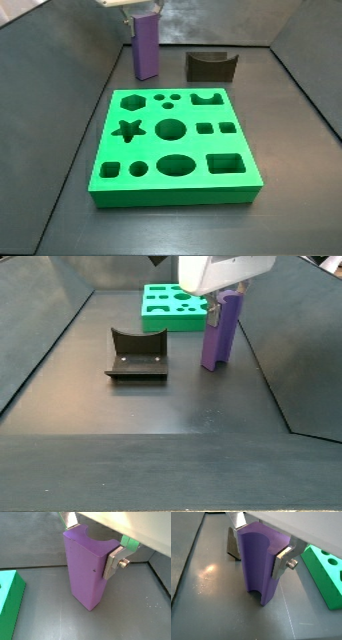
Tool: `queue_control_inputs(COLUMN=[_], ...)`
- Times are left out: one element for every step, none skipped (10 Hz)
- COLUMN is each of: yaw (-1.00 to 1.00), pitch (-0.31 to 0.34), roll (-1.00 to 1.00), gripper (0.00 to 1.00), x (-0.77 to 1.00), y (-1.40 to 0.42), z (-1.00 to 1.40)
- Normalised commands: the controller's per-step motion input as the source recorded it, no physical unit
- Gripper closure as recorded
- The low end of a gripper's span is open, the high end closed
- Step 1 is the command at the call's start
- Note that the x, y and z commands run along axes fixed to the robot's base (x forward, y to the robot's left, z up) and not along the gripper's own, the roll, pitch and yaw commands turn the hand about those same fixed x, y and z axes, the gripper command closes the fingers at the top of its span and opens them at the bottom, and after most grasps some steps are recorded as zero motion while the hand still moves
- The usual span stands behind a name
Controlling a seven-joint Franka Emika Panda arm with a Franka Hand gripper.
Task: Pick up the arch object. Move up. Move to above the board. Insert the arch object.
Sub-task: Move up, then move to above the board.
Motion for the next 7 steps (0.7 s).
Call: queue_control_inputs(yaw=[0.0, -0.04, -0.04, -0.04, -0.03, -0.02, 0.37], pitch=[0.0, 0.022, 0.024, 0.023, 0.027, 0.035, -0.003], roll=[0.0, 0.02, 0.0, -0.01, -0.03, -0.05, 0.16], gripper=[1.0, 1.0, 1.0, 1.0, 1.0, 1.0, 1.0], x=[0.0, -0.04, -0.05, -0.04, -0.03, -0.01, 0.37], y=[0.0, 0.0, -0.01, -0.01, -0.01, -0.01, 0.45], z=[0.83, 0.8, 0.68, 0.59, 0.4, 0.25, 0.45])
